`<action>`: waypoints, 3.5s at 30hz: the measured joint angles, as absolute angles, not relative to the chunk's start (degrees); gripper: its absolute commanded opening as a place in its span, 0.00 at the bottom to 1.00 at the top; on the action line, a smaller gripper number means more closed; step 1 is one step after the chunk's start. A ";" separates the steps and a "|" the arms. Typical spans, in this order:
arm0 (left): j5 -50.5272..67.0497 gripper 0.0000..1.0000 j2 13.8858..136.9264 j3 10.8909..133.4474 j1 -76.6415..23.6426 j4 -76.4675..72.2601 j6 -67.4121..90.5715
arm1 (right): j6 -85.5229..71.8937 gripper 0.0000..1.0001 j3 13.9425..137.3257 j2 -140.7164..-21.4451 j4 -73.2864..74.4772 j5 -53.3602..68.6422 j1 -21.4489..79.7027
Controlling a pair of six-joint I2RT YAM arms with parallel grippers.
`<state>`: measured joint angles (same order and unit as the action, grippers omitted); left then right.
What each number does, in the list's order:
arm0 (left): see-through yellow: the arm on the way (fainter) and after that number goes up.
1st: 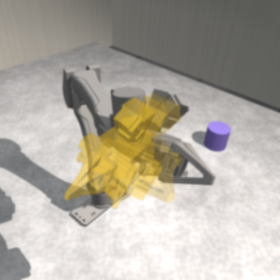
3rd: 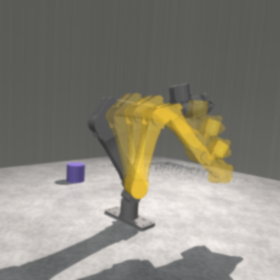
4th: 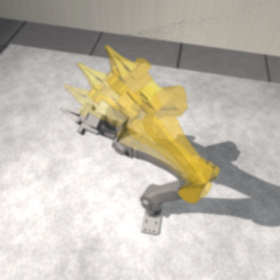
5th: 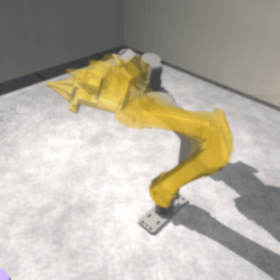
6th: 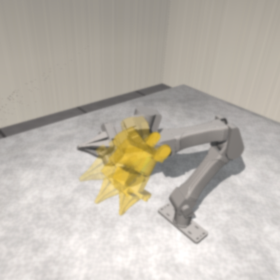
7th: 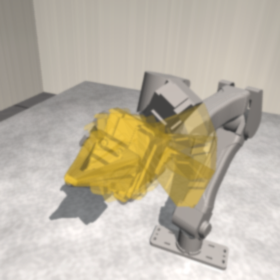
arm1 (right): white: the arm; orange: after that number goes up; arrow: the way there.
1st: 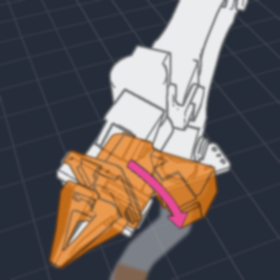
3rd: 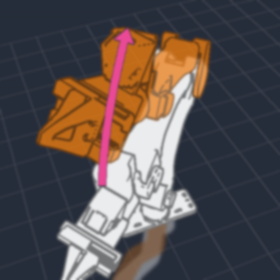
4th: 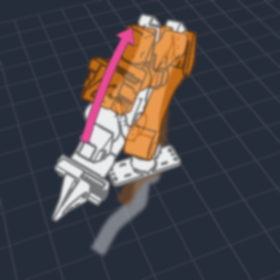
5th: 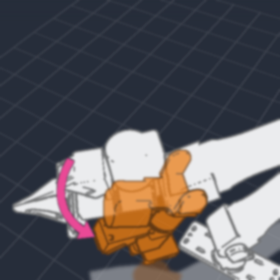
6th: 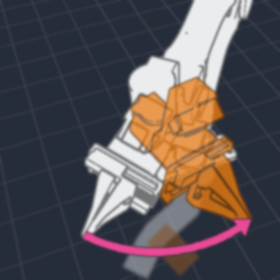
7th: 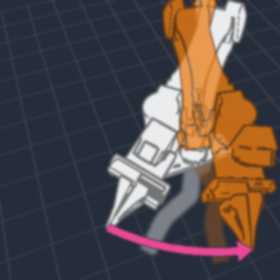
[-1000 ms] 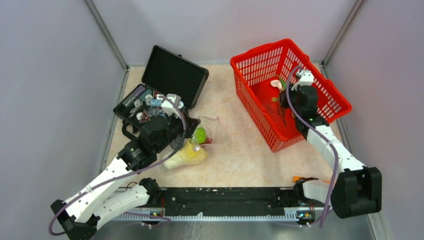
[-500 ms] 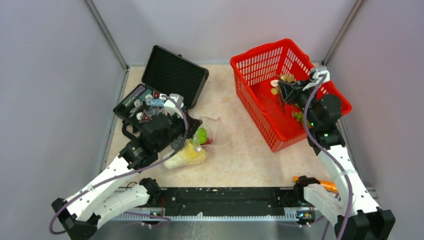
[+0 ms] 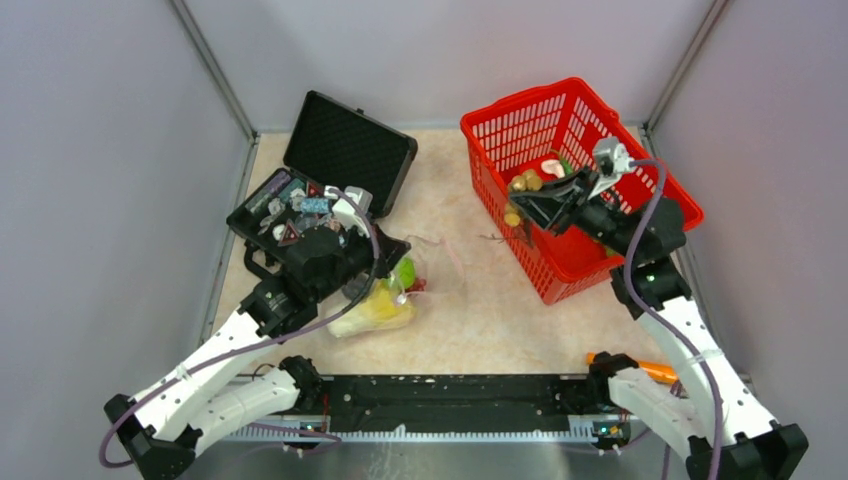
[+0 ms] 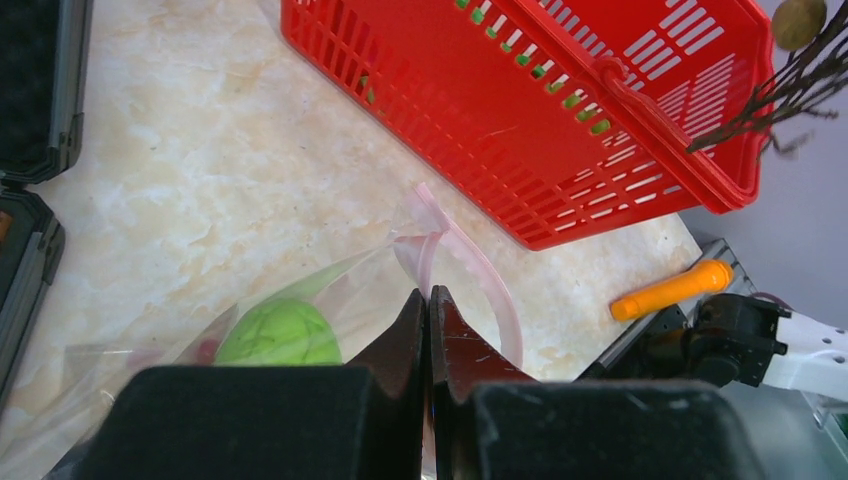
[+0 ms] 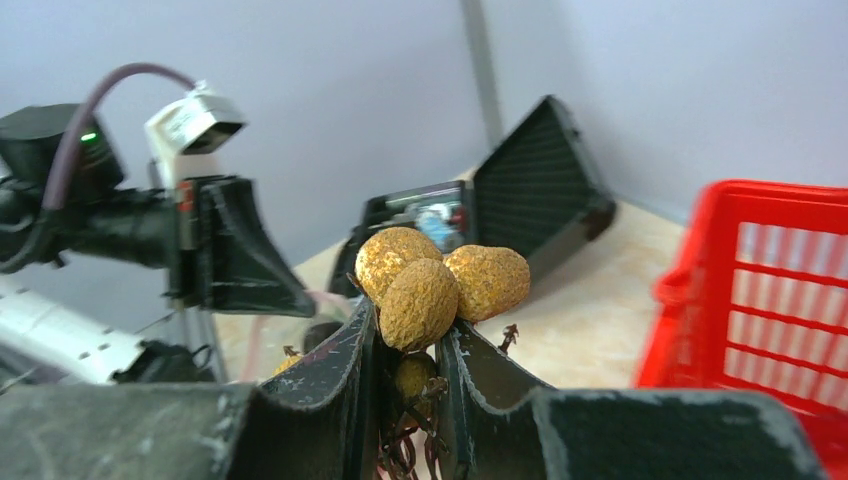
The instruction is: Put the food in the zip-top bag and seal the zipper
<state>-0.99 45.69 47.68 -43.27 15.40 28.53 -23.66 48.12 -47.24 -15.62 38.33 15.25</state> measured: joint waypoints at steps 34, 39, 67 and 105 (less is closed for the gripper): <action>6.61 0.00 47.46 49.01 -43.27 11.44 31.83 | -17.34 0.00 37.47 -57.04 -40.86 21.30 47.42; 5.52 0.00 46.92 49.01 -43.27 11.46 31.88 | -19.53 0.00 37.47 -55.33 -42.65 20.67 47.51; 2.09 0.00 44.01 49.01 -43.27 10.66 32.23 | -2.28 0.10 41.36 -66.17 -23.11 21.15 50.87; -3.88 0.00 41.58 49.01 -43.22 11.79 31.03 | -10.76 0.62 46.98 -56.07 -1.65 -0.64 53.69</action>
